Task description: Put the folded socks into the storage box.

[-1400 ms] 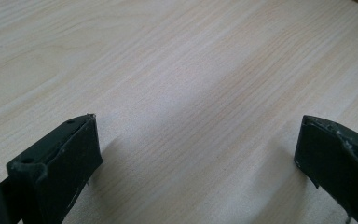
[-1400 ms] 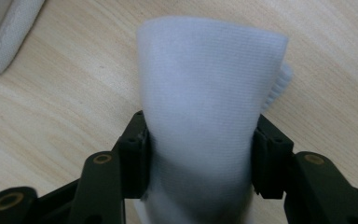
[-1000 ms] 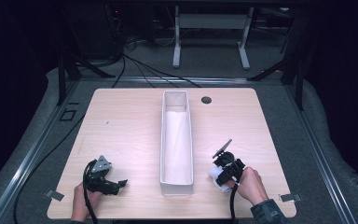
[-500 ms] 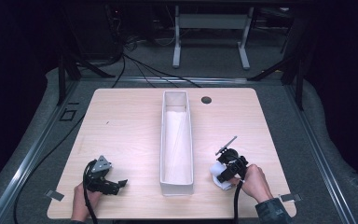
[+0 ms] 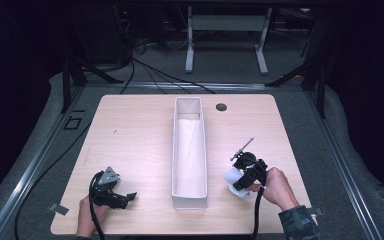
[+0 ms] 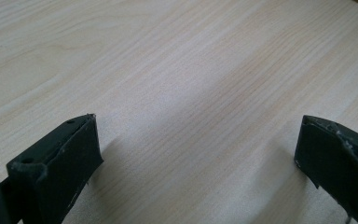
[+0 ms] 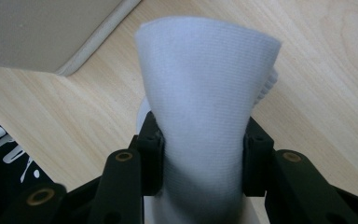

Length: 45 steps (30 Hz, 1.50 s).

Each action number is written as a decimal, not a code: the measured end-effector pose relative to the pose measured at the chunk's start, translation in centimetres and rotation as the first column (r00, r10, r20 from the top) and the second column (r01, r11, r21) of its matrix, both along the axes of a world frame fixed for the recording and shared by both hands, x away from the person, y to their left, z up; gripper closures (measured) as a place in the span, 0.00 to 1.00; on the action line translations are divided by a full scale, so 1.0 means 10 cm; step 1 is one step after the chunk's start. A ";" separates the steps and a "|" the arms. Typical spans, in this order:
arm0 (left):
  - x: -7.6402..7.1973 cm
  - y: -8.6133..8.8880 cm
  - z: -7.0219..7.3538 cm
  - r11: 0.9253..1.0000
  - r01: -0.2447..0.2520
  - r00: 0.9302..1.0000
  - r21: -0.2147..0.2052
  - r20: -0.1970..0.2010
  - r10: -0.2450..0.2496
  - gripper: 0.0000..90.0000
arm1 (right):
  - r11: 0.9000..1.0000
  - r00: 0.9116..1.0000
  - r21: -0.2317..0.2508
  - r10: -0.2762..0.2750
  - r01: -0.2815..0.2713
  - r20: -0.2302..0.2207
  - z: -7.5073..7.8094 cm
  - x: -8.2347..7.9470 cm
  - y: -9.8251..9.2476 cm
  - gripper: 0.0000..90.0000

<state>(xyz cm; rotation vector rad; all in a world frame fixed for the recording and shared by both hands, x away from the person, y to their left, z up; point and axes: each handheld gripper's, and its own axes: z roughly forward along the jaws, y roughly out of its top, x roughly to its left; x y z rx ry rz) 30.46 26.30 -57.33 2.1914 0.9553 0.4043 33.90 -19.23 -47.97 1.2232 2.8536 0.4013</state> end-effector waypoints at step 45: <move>0.00 0.00 0.00 1.000 0.000 1.000 0.000 0.000 0.000 0.00 | 0.999 0.994 -0.036 0.041 -0.038 0.104 0.63 0.37 0.06 0.67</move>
